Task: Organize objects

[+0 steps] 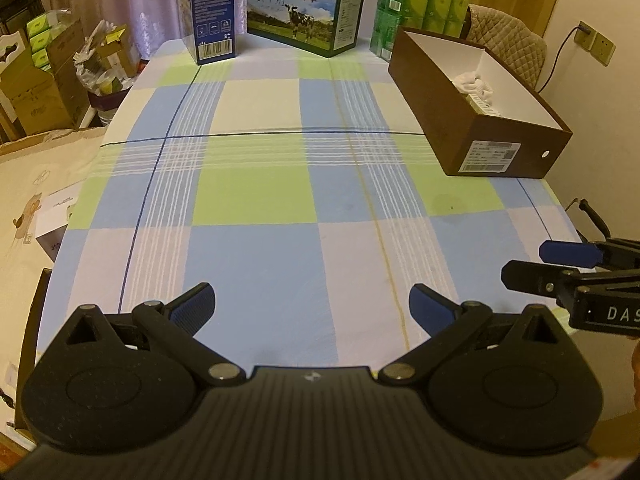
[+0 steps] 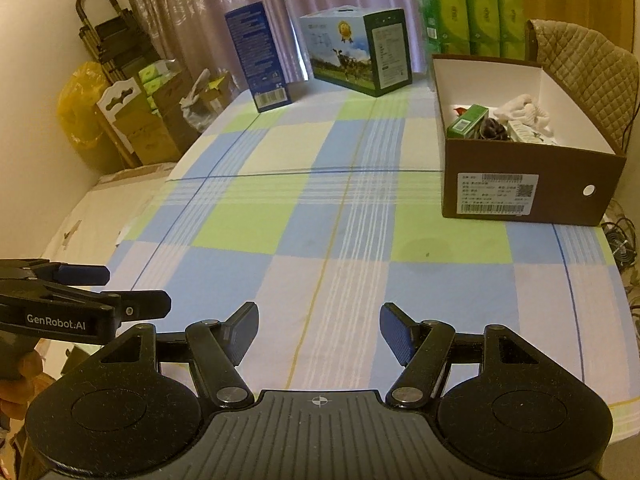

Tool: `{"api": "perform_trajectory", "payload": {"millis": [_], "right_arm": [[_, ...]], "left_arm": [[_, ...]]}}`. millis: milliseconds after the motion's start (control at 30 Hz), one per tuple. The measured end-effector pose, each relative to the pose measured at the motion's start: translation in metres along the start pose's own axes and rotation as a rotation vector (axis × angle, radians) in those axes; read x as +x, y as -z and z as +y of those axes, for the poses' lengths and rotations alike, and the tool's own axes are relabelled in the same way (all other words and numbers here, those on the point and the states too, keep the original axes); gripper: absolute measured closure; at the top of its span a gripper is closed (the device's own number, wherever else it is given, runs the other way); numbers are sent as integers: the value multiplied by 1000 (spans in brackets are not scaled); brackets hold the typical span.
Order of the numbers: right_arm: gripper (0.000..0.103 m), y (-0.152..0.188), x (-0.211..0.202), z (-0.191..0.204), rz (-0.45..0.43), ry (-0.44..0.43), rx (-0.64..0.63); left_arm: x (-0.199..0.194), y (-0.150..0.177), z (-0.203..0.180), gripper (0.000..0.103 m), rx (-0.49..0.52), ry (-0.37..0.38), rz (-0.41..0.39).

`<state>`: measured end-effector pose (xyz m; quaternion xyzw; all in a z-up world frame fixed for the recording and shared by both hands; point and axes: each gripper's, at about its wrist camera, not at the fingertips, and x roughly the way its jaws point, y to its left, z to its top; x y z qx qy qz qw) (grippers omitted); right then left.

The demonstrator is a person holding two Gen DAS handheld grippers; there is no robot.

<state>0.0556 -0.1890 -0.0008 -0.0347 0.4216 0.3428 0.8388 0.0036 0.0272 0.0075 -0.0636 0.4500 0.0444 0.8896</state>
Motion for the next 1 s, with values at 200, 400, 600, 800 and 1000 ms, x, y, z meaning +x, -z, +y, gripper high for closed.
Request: {"api": "perform_trajectory", "payload": {"millis": [200, 400, 600, 800, 1000], "right_arm": [[39, 1, 4, 3, 14, 0, -5], [39, 5, 9, 4, 34, 4, -7], [39, 6, 12, 6, 47, 2, -9], [39, 7, 13, 6, 49, 2, -8], [39, 8, 13, 5, 50, 5, -6]], "left_arm": [[1, 1, 2, 1, -4, 1, 3], [3, 3, 3, 1, -11, 3, 10], [3, 4, 4, 1, -14, 3, 12], [3, 4, 4, 1, -17, 2, 10], [5, 4, 3, 1, -15, 3, 8]]}}
